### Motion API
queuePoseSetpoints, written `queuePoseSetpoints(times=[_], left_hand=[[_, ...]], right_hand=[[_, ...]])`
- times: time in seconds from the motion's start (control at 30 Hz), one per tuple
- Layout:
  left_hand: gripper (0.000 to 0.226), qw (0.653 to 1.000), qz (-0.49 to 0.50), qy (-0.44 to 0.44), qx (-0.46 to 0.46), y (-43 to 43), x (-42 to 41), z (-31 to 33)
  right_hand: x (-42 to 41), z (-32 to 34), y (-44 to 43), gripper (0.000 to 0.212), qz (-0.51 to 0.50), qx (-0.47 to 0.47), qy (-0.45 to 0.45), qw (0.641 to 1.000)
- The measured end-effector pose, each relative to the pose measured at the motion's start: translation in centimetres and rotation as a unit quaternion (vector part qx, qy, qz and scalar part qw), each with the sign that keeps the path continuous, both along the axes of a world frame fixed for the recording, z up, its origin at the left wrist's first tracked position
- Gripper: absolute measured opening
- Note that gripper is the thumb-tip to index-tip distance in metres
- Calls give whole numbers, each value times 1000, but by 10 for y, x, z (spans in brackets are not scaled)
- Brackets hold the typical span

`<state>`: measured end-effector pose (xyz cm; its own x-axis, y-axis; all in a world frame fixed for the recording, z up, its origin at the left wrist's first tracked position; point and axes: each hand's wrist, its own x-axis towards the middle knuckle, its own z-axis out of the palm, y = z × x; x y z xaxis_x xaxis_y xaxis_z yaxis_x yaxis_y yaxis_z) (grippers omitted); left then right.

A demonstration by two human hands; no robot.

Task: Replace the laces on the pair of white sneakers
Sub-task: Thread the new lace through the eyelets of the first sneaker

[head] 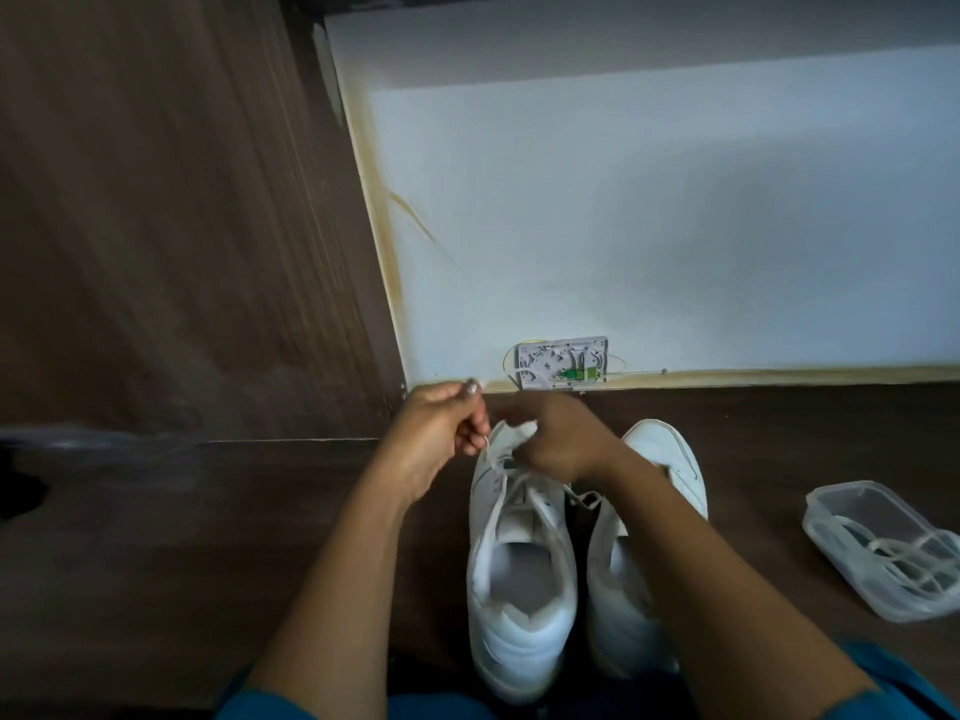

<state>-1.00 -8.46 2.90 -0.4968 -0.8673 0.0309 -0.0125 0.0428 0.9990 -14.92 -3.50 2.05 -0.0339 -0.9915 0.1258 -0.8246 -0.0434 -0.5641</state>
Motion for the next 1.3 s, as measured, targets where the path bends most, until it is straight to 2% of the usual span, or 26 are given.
queuePoseSetpoints(times=[0.03,0.1,0.17,0.23,0.33,0.4,0.47,0.53,0.6,0.67,0.7,0.73,0.8,0.83,0.87,0.9,1.0,1.07,1.13,1.2,1.3], left_hand=[[44,999,10,35,8,-1,-1,2],[48,999,20,33,4,0,-3,3],[50,998,27,-55,-26,3,-6,2],[42,986,32,-157,-50,4,-7,2],[29,941,-4,-332,-63,5,-5,0],[25,911,-53,-407,-28,9,-4,-3],[24,912,-67,-404,11,13,-4,-3],[23,918,-53,-393,4,12,-4,-6],[21,912,-40,-407,-11,8,-3,-8],[18,904,-24,-426,-15,4,0,-11],[16,903,-11,-429,-18,1,1,-13],[15,904,8,-426,-20,-1,2,-14],[15,907,51,-417,-30,-6,4,-14],[17,905,67,-419,-38,-8,6,-14],[22,902,76,-422,-48,-9,6,-13],[30,898,75,-429,-59,-8,7,-12],[54,896,28,-434,-92,-2,9,-5],[42,919,-35,-385,-76,2,7,-1],[27,931,-94,-348,-63,6,5,1],[17,926,-109,-357,-62,8,5,2],[17,905,-136,-404,-1,11,8,5]], right_hand=[[-1,-4,0,18,24,28,77,996],[0,-3,0,17,22,39,130,990],[-4,1,1,26,2,46,160,986],[-7,2,1,26,17,88,180,980],[-5,0,3,24,20,114,192,974],[-4,-2,3,22,18,99,204,974],[-6,-1,2,21,18,93,205,974],[-9,1,-1,18,-1,96,198,976],[-15,6,1,32,-36,117,187,975],[-19,13,6,31,-55,107,120,985],[-20,16,7,26,-64,79,23,995],[-19,19,10,22,-79,44,-126,988],[-13,30,15,26,-79,-3,-408,909],[-13,33,15,31,-61,-16,-485,872],[-12,35,15,33,-46,-24,-521,852],[-11,36,14,32,-36,-33,-531,846],[-9,36,14,18,-50,-64,-487,870],[-9,32,13,11,-38,-58,-425,903],[-7,28,11,10,-17,-24,-293,956],[-3,24,7,20,-6,18,-161,987],[4,20,2,39,14,66,-71,995]])
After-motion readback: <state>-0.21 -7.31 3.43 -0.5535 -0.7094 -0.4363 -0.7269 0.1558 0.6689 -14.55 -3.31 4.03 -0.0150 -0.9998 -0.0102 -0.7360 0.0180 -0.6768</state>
